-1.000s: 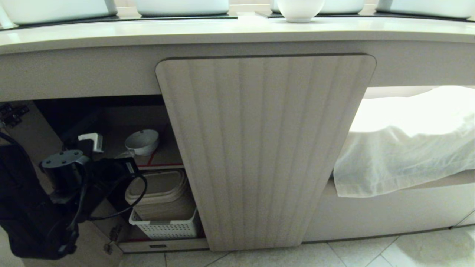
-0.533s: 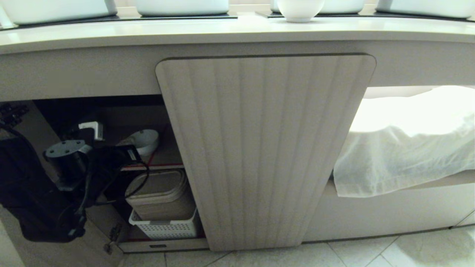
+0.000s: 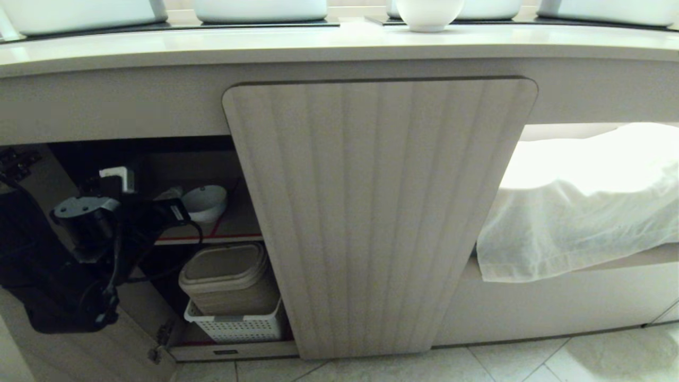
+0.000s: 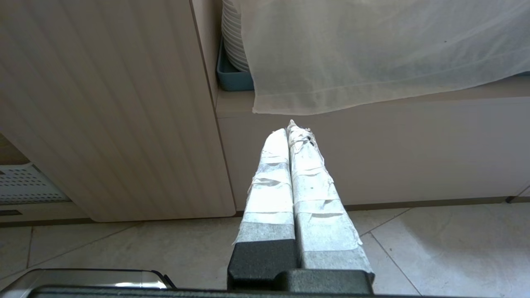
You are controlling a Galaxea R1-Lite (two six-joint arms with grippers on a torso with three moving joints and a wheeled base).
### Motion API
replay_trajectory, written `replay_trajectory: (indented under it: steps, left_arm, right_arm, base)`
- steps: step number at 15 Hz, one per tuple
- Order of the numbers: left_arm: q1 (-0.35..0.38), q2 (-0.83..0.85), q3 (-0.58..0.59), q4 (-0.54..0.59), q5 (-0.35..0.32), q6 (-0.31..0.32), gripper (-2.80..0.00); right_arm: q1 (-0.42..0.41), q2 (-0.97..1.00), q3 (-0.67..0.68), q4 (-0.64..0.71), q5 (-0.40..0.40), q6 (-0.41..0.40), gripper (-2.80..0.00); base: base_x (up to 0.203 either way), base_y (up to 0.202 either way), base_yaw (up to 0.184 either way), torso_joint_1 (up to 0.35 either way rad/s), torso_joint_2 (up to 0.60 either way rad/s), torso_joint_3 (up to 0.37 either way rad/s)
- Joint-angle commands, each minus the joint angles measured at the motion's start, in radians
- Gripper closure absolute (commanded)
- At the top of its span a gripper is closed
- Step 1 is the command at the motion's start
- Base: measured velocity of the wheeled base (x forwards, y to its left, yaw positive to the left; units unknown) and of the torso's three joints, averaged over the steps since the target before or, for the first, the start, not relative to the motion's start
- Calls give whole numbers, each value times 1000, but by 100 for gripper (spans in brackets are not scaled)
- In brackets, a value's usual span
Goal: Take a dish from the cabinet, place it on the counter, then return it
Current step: Take the bowl from the cabinet
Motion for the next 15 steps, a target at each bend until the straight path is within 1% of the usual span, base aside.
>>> replay_trajectory:
  steps: [1, 13, 14, 15]
  left_arm:
    - [3, 7, -5, -9, 0, -1, 0]
    - [4, 23, -11, -13, 1, -1, 0]
    - [4, 23, -11, -13, 1, 0, -280]
    - [4, 22, -11, -13, 1, 0, -280]
  right_arm:
    - [0, 0, 1, 0, 0, -1, 0]
    - [0, 0, 1, 0, 0, 0, 0]
    - [0, 0, -1, 0, 0, -1, 0]
    - [0, 0, -1, -1, 0, 0, 0]
  base:
    - [0, 0, 0, 0, 0, 0]
    - [0, 0, 0, 0, 0, 0]
    - [0, 0, 0, 0, 0, 0]
    - [0, 0, 0, 0, 0, 0]
